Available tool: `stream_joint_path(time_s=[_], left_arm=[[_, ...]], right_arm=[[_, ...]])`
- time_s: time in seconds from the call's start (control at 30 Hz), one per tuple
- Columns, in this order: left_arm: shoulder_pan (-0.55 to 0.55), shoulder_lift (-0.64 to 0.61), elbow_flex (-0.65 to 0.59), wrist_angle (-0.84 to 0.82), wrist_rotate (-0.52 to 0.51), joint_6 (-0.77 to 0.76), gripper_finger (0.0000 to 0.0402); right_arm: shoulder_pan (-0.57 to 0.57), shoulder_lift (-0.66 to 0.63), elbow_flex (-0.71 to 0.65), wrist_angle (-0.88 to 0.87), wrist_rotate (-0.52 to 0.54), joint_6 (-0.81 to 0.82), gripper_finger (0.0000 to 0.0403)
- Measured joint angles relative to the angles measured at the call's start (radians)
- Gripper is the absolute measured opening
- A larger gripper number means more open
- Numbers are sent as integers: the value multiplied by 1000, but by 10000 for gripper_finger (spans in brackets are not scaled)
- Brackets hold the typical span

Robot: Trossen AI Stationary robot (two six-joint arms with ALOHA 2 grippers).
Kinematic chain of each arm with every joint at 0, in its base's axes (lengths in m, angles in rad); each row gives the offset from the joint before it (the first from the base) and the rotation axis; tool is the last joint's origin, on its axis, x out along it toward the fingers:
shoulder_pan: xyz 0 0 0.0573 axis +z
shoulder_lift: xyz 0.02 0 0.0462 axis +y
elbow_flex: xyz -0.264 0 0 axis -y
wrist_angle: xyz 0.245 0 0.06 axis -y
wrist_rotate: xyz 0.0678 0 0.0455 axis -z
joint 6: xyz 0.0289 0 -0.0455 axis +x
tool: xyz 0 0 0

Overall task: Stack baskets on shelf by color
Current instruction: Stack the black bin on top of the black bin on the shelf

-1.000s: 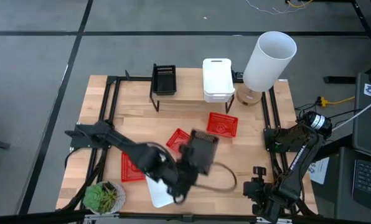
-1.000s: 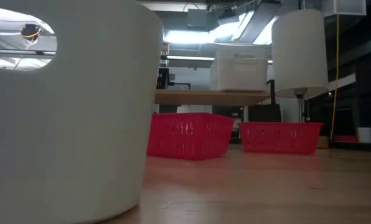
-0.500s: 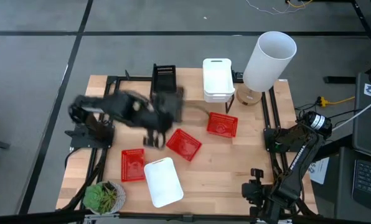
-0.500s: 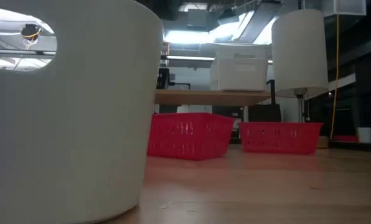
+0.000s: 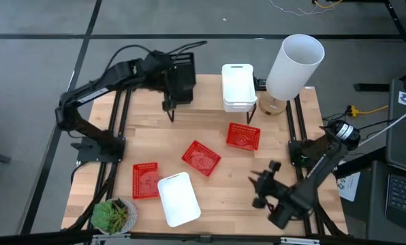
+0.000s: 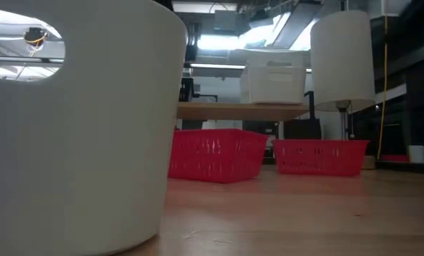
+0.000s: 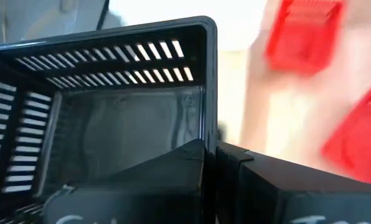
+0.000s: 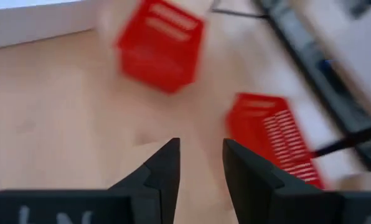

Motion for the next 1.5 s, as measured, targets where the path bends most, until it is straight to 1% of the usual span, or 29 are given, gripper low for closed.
stream_joint_path(time_s=[0.07, 0.17, 0.23, 0.3, 0.6, 0.9, 1.0, 1.23, 1.37, 1.5], left_arm=[[50, 5, -57, 12, -1, 21, 0], [77, 19, -124, 35, -3, 34, 0], [90, 19, -155, 22, 18, 37, 0], [94, 18, -172, 40, 46, 36, 0], [76, 17, -181, 44, 105, 52, 0], [76, 23, -181, 32, 95, 75, 1], [80, 24, -181, 19, 92, 76, 15], [80, 24, -181, 20, 90, 78, 68], [80, 24, -178, 22, 90, 79, 86], [78, 21, -135, 21, 91, 64, 90]], right_arm=[[-43, 0, 0, -41, 1, 1, 121], [-98, 0, 0, -93, -36, 3, 121], [-127, 0, 0, -116, -74, 3, 121], [-147, 0, 0, -135, -80, 3, 121], [-171, 0, 0, -138, -82, 10, 121], [-171, 0, 0, -138, -85, 53, 121], [-171, 0, 0, -128, -85, 55, 121], [-171, 0, 0, -103, -87, 56, 121], [-171, 0, 0, -102, -136, 58, 121], [-171, 0, 0, -102, -188, 58, 121]])
